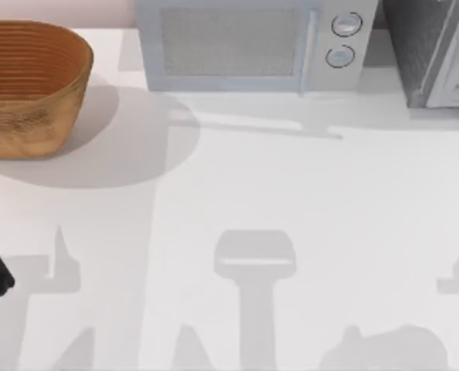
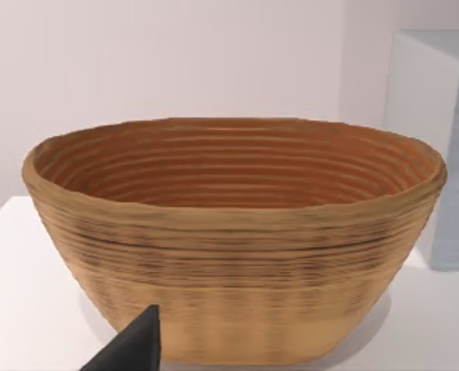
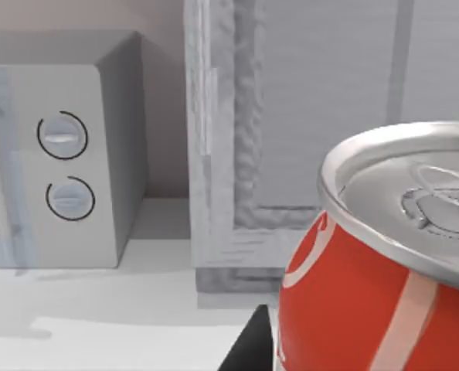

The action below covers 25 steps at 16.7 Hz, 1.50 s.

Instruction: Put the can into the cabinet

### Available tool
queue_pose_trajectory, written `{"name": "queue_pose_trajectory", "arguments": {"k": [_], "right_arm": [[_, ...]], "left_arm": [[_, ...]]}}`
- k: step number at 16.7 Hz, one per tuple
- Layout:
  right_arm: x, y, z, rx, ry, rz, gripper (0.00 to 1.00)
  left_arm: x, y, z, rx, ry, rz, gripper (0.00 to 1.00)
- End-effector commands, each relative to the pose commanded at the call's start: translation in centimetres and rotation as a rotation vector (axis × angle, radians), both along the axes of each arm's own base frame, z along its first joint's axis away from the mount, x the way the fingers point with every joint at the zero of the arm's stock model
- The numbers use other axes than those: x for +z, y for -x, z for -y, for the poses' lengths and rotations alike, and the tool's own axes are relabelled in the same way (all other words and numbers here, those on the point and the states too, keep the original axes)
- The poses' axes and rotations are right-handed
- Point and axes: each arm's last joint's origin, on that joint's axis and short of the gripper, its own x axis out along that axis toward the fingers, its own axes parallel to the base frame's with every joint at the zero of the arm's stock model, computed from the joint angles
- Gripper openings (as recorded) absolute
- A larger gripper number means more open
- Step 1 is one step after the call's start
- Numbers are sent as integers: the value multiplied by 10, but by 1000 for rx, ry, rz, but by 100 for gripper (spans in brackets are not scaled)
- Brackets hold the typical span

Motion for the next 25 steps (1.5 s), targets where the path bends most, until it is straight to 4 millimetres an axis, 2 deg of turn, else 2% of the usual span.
{"name": "queue_pose_trajectory", "arguments": {"k": [4,6,9,18,25], "right_arm": [[3,0,0,-1,-1,-2,0],[13,0,0,-5,0,-15,0],[46,-1,-2,-5,0,-22,0],[160,-17,-7,-12,0,10,0],[233,-46,-17,15,4,8,0]], "left_arm": [[0,0,0,0,0,0,100],[0,0,0,0,0,0,100],[0,0,0,0,0,0,100],[0,0,0,0,0,0,100],[0,0,0,0,0,0,100]]}}
